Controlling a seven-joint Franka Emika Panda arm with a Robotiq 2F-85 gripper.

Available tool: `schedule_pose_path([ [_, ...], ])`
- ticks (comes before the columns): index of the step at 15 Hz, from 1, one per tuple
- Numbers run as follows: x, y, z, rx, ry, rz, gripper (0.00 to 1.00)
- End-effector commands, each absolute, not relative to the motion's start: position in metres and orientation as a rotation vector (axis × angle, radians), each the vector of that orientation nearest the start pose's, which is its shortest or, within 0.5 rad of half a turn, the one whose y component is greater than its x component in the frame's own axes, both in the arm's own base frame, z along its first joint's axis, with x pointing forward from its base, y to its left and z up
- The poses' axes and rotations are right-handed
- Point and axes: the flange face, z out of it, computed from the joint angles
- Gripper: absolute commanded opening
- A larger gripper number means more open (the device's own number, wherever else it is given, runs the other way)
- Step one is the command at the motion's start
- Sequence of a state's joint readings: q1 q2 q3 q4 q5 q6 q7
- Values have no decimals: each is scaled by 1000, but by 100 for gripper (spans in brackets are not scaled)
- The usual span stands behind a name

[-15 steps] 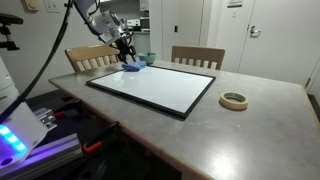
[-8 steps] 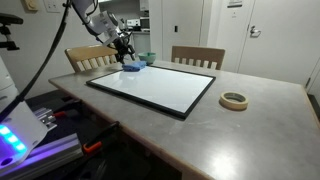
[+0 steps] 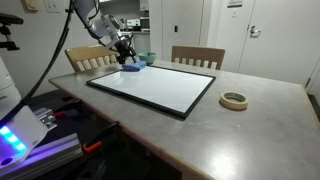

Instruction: Use the blue towel to wipe the white board

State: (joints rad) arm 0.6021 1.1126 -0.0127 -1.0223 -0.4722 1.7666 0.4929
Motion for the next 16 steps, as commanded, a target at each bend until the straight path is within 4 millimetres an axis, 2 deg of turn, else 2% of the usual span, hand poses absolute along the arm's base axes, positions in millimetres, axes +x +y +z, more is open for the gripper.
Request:
schedule_pose_path([
  [1, 647, 376, 143, 2529, 308, -45, 100],
  [9, 652, 376, 139, 2533, 296, -40, 100],
  [11, 652, 376, 138, 2535, 297, -41, 83],
  [12, 652, 377, 139, 2537, 296, -39, 69],
  [13, 653, 377, 139, 2537, 295, -37, 68],
  [15, 654, 377, 141, 2538, 295, -32, 53],
  [16, 654, 377, 141, 2538, 295, -31, 50],
])
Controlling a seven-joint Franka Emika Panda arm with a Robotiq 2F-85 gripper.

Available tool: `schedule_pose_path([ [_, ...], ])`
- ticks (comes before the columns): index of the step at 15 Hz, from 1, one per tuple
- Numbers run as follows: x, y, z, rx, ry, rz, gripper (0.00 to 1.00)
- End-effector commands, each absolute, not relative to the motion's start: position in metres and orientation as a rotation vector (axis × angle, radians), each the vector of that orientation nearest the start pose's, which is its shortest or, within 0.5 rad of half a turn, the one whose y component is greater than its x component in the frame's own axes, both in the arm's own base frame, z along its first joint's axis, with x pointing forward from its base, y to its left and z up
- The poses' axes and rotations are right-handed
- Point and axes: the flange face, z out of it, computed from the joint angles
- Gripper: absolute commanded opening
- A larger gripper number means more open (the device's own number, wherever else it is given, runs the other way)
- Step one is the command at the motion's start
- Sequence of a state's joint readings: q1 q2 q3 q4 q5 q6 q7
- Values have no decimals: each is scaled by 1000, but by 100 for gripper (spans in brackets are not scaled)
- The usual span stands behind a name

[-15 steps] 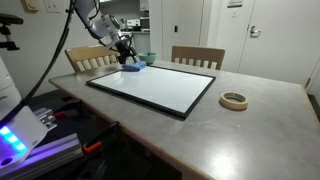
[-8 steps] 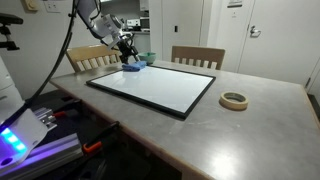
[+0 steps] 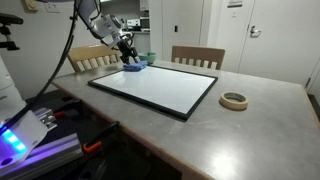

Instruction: Use the blue towel to wipe the white board

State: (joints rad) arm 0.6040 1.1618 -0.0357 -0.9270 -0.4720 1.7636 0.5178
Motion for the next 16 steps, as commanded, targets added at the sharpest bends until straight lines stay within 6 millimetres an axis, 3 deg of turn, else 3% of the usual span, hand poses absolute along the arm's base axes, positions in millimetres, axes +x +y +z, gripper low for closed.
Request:
schedule_pose_path([
  [1, 654, 377, 142, 2538, 295, -31, 48],
  [3, 654, 379, 144, 2541, 302, -27, 51],
  [5, 654, 380, 147, 2543, 307, -22, 64],
  [7, 655, 381, 149, 2544, 308, -17, 71],
  [9, 656, 381, 152, 2544, 306, -12, 62],
  [10, 656, 381, 154, 2544, 305, -8, 47],
  [12, 658, 381, 155, 2543, 300, -2, 35],
  [14, 659, 379, 156, 2542, 293, -1, 31],
  [16, 660, 376, 154, 2542, 286, -6, 35],
])
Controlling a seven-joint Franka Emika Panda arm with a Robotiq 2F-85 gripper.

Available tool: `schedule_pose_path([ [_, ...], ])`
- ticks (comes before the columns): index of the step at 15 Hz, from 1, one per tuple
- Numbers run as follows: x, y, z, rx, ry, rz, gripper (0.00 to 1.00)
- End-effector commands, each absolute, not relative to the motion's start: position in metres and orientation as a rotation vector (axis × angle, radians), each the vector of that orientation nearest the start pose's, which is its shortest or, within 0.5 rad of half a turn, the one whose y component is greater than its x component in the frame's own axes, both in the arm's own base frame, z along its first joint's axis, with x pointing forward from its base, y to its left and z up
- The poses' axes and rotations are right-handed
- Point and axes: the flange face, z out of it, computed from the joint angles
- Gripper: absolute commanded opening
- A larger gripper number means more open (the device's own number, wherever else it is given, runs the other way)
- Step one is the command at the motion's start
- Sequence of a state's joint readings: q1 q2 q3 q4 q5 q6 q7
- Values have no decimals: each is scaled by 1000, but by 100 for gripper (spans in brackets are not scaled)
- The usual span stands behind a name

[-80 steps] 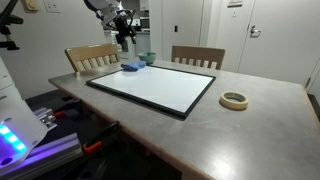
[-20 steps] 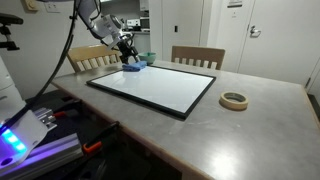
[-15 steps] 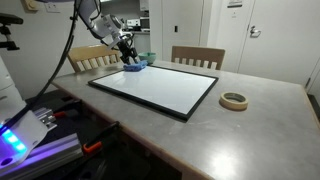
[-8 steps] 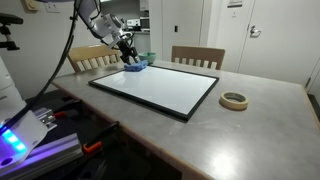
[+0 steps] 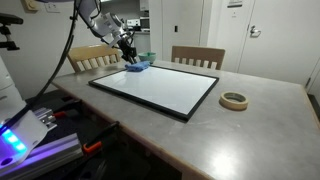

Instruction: Use the blue towel to wipe the white board

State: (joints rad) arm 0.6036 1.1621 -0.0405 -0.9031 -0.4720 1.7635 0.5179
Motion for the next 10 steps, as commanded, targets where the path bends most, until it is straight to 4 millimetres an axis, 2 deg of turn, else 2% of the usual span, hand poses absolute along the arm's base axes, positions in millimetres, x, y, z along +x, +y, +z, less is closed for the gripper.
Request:
schedule_pose_path([
  [1, 660, 374, 154, 2543, 283, -8, 44],
  [2, 660, 373, 153, 2543, 280, -11, 57],
  [8, 662, 363, 149, 2554, 234, -23, 95],
  [10, 664, 358, 149, 2555, 214, -23, 97],
])
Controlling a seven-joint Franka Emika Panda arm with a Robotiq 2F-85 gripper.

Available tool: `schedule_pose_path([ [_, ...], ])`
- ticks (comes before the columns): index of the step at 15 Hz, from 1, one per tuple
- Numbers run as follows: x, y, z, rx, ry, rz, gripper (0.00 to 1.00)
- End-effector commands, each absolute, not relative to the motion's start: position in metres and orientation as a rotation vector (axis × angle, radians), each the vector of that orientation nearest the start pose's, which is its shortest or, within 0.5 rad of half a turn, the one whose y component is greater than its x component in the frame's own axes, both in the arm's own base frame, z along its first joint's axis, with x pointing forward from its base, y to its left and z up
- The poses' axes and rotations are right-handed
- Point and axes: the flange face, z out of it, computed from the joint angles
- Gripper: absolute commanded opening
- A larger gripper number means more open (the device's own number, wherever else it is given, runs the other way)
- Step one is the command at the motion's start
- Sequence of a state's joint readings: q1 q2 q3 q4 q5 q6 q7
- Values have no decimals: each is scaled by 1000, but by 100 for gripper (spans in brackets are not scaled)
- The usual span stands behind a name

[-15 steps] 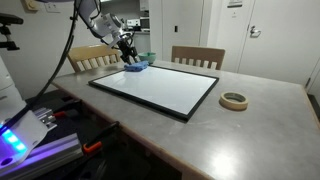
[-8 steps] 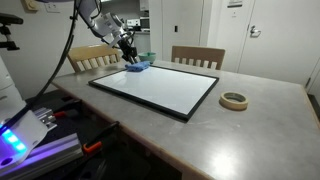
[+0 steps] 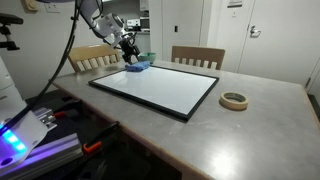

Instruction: Use the blue towel to wipe the white board

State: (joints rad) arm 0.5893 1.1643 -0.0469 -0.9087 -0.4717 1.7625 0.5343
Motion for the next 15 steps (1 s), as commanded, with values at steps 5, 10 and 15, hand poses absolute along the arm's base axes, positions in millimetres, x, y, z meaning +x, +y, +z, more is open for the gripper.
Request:
schedule_pose_path([
  [5, 666, 350, 150, 2557, 170, -22, 95],
  [10, 664, 349, 147, 2563, 138, -25, 89],
  [15, 662, 353, 146, 2576, 132, -22, 47],
])
